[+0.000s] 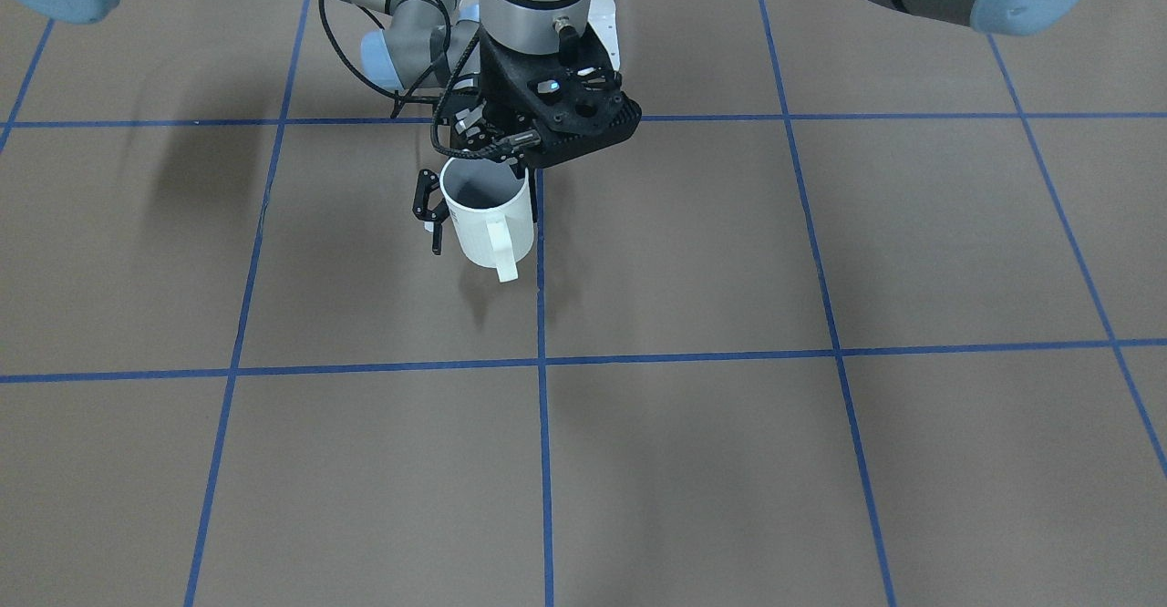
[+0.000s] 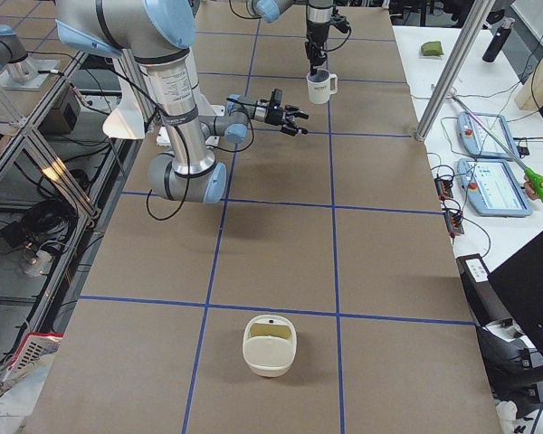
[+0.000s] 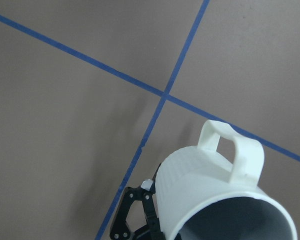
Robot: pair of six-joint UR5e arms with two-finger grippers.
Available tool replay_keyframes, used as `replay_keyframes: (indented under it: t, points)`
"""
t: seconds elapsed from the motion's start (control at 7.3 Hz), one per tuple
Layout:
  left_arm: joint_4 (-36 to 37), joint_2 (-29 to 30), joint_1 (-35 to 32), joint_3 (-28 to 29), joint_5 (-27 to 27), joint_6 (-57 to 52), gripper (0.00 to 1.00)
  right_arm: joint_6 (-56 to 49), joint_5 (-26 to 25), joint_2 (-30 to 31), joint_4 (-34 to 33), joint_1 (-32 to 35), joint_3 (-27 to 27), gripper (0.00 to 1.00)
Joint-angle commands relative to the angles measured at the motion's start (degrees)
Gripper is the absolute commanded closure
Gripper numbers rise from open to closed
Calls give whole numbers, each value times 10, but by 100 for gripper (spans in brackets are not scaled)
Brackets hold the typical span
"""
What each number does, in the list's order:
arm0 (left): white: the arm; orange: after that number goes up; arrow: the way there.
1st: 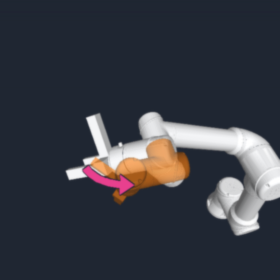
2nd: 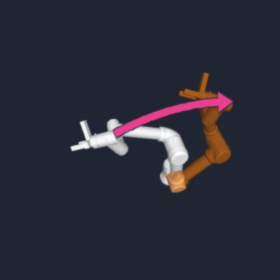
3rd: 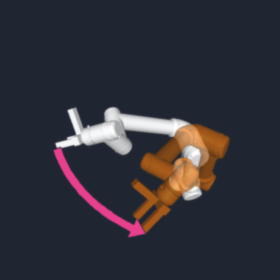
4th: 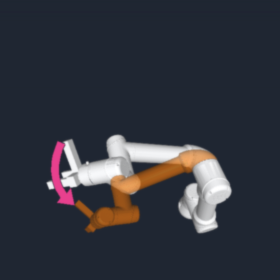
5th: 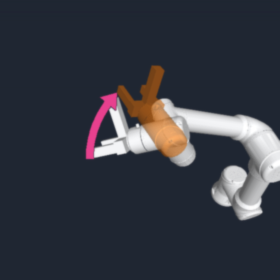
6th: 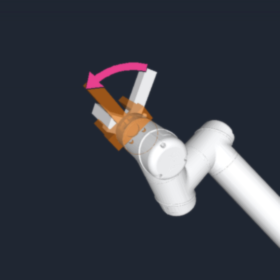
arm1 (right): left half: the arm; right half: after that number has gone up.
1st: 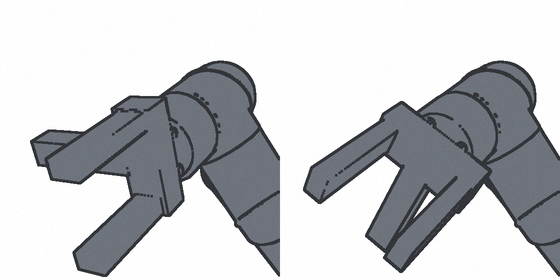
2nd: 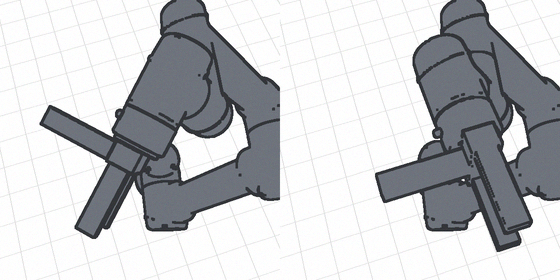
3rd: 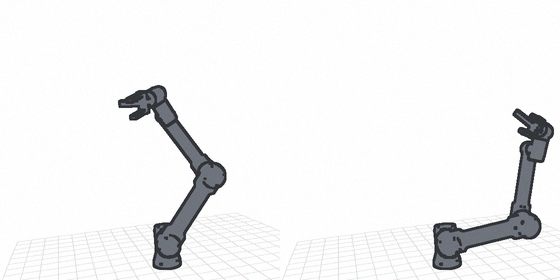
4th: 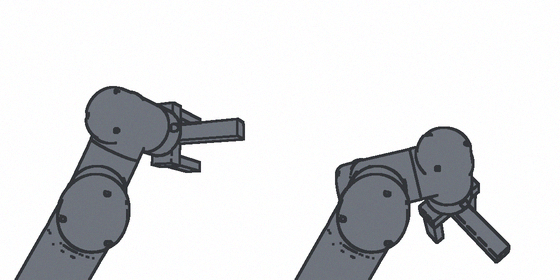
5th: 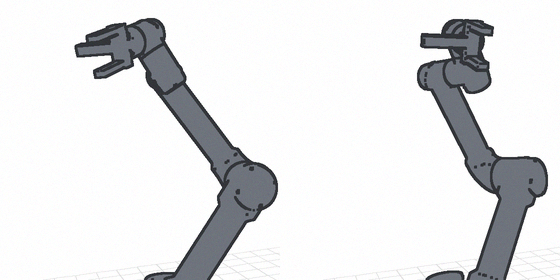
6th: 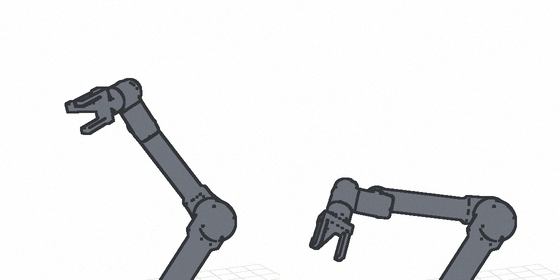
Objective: Left arm hands cup to right arm to dump lemon
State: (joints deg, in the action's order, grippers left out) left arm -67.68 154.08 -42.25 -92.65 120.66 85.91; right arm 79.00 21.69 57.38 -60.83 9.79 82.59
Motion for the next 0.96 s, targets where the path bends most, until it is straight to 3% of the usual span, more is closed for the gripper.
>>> replay_keyframes:
  t: [0.0, 0.14, 0.55, 0.82]
  points:
    - [11, -41, -15, -61, 6, -30, 100, -83, 64, 23, 111, 11, 4, 0]
    - [39, -93, -17, -125, 7, -87, 100, -144, 91, 39, 155, 29, 4, 0]
    - [52, -251, -45, -259, 8, -215, 100, -197, 256, 120, 162, 104, 51, 0]
    - [48, -346, -69, -299, 9, -317, 100, -217, 412, 150, 162, 184, 76, 0]
